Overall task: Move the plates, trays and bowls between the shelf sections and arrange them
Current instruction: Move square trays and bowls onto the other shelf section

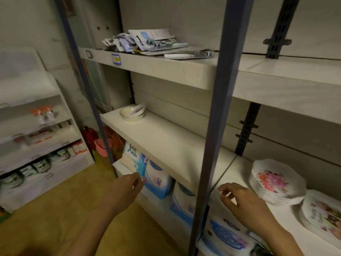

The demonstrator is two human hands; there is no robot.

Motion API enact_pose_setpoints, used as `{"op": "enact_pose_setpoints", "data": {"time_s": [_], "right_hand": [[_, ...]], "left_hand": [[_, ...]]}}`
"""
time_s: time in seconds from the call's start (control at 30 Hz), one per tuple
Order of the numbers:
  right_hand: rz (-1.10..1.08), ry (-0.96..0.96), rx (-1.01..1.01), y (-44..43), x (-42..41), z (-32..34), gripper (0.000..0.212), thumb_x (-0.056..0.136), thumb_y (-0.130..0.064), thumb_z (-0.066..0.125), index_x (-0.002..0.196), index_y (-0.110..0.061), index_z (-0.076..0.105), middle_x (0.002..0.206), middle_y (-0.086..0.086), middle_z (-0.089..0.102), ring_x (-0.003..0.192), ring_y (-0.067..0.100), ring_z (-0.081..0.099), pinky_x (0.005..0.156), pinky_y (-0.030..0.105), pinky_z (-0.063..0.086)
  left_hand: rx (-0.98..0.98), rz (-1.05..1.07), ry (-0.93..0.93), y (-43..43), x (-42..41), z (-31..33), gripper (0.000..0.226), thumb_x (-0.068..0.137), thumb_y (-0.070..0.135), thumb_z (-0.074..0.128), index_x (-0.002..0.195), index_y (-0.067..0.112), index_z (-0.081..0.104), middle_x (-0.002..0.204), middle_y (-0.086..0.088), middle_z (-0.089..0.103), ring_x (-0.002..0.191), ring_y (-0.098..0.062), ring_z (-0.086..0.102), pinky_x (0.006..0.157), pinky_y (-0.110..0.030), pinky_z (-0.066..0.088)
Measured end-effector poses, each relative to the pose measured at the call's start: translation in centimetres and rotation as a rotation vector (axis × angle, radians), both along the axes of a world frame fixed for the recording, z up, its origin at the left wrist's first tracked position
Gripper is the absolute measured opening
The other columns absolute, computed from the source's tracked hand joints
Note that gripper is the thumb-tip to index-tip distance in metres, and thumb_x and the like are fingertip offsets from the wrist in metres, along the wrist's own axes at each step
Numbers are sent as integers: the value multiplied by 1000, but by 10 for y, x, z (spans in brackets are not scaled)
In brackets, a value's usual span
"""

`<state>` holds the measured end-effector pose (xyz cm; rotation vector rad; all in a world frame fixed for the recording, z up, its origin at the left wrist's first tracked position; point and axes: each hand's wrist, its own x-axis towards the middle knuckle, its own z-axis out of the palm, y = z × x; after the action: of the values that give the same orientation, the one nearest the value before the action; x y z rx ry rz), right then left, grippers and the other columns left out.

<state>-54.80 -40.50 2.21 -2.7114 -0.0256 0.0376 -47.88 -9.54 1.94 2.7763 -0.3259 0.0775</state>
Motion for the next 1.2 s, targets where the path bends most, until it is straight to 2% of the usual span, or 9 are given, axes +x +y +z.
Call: {"op": "enact_pose_setpoints", "data": {"time_s": [0.07,0.2,0.33,0.53,0.7,0.83,0.97,1.07,1.2], "right_hand": [[-4,-2,-6,30,16,1,20,92,-42,46,110,-38,53,107,-18,58,95,6,60,76,25,51],[-30,-17,3,88,45,2,20,93,-39,44,108,-32,55,109,-10,60,93,12,61,77,31,53],[-27,-17,14,135,76,0,23,94,-38,44,113,-32,54,113,-10,59,96,11,61,80,28,52],[-13,-18,-31,180,138,-9,23,94,-39,42,114,-36,53,115,-13,59,96,8,60,78,22,50],[-8,-31,-74,206,208,-15,28,95,-40,39,119,-34,52,119,-14,58,100,8,59,76,22,45],[-10,-44,-63,225,279,-20,30,96,-39,39,121,-33,52,118,-13,58,99,6,58,77,21,46],[-20,-41,-60,239,351,-22,31,96,-39,39,121,-30,53,118,-11,59,98,9,58,78,22,48],[-27,-54,-80,249,399,-20,30,96,-38,38,119,-29,55,117,-10,60,97,11,59,70,22,40],[-75,-53,-111,265,452,-19,29,95,-38,38,114,-28,58,113,-7,63,96,15,60,69,25,41]], "left_hand": [[27,8,-1,32,15,3,26,95,36,42,96,17,60,83,6,61,71,-7,56,67,-24,47],[23,-13,-10,93,43,3,26,95,34,44,96,14,62,84,2,64,67,-5,54,58,-16,37],[33,-8,29,136,72,5,20,96,34,42,94,21,57,87,4,59,64,-1,47,55,-13,35],[7,18,81,185,129,1,13,96,34,41,87,27,49,77,11,52,63,-1,47,53,-14,31],[-12,66,49,216,193,-9,12,95,33,44,91,28,55,81,8,57,71,-5,54,57,-11,35],[-2,81,57,232,251,-7,12,95,31,43,91,26,53,72,12,50,69,-7,53,61,-12,38],[57,82,64,247,317,1,14,96,32,41,96,25,53,85,8,52,78,-8,53,57,-7,33],[54,64,77,254,363,3,15,96,33,42,96,24,54,89,5,58,84,-12,61,64,-12,42],[73,4,55,258,412,7,28,97,31,40,111,16,59,101,1,63,85,-10,58,77,-14,44]]}}
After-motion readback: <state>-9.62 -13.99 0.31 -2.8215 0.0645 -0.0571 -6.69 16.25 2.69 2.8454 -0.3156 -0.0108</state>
